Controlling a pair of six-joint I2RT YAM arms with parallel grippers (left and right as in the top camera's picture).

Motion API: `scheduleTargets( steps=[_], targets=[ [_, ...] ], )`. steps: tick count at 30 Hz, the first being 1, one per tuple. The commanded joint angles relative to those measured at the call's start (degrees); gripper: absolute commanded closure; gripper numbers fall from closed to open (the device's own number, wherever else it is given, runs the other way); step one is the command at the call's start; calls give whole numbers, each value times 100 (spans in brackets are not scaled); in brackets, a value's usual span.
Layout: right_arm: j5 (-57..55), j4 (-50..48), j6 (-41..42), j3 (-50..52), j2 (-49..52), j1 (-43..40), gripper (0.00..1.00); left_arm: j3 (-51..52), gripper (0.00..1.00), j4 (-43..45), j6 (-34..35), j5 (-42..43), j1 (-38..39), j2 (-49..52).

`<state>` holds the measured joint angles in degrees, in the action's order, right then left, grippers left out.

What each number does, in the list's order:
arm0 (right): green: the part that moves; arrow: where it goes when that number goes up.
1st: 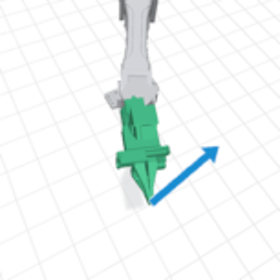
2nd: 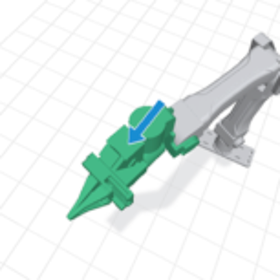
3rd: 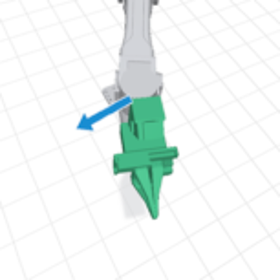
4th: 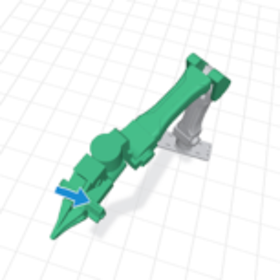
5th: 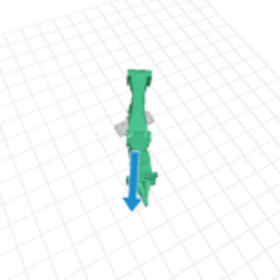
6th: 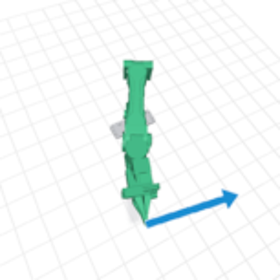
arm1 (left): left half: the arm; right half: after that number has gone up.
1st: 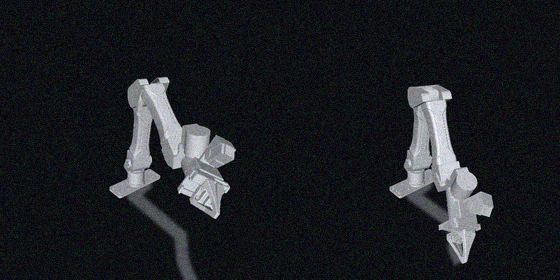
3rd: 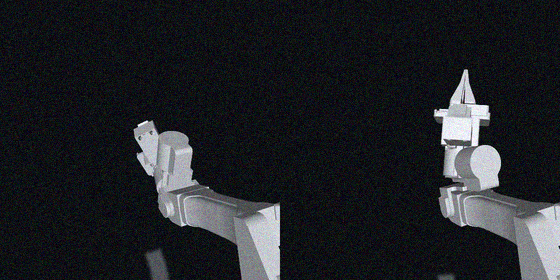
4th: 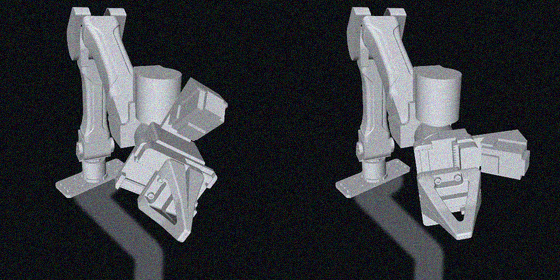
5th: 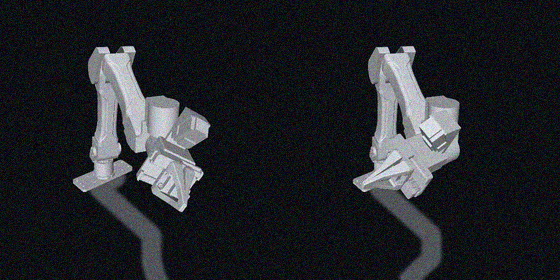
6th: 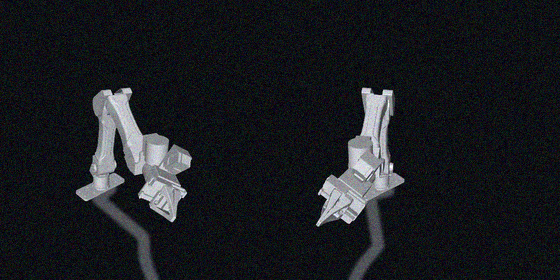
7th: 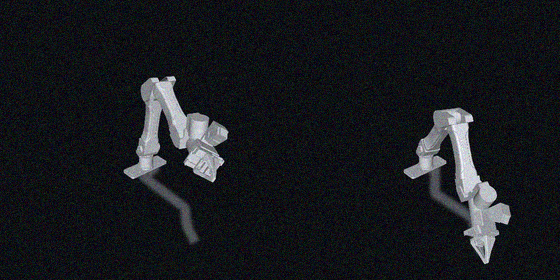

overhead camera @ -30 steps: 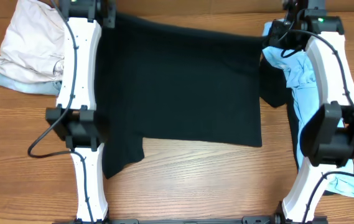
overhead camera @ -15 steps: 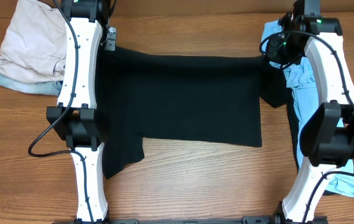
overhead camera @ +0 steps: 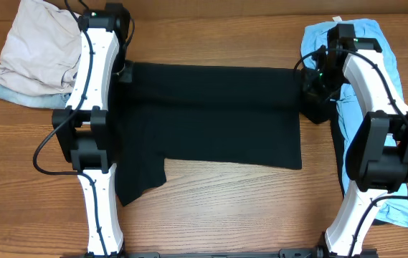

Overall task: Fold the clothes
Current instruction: 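Release the black shirt's top corners and raise both grippers, then move both grippers to the black shirt's bottom corners and grasp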

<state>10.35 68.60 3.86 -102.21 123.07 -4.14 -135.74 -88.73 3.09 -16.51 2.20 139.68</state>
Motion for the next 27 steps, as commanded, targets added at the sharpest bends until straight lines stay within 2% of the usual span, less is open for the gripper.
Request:
scheduleTargets(
  steps=[1,6,11,15,17,22,27],
  targets=[
    [205,96,-289,26,-127,-37,37,103,32,50,37,-15,-35,-122],
    [376,271,-284,-118,-225,-37,30,-260,21,-79,33,11,-31,-160],
    [413,678,-282,-667,-839,-37,23,-1742,15,-811,216,52,-37,-197],
    [339,1008,-238,-811,-1818,-37,19,-2221,13,-809,282,1067,-35,-927],
    [249,1182,-168,-811,-2295,-37,18,-2225,12,-809,511,1255,-35,-1434],
    [81,1797,122,-800,-3316,-20,19,-1921,13,-809,588,1491,-24,-2479],
    [-669,2144,699,-402,-4089,227,20,-407,13,-809,1071,1506,-24,-3569]
  ],
)
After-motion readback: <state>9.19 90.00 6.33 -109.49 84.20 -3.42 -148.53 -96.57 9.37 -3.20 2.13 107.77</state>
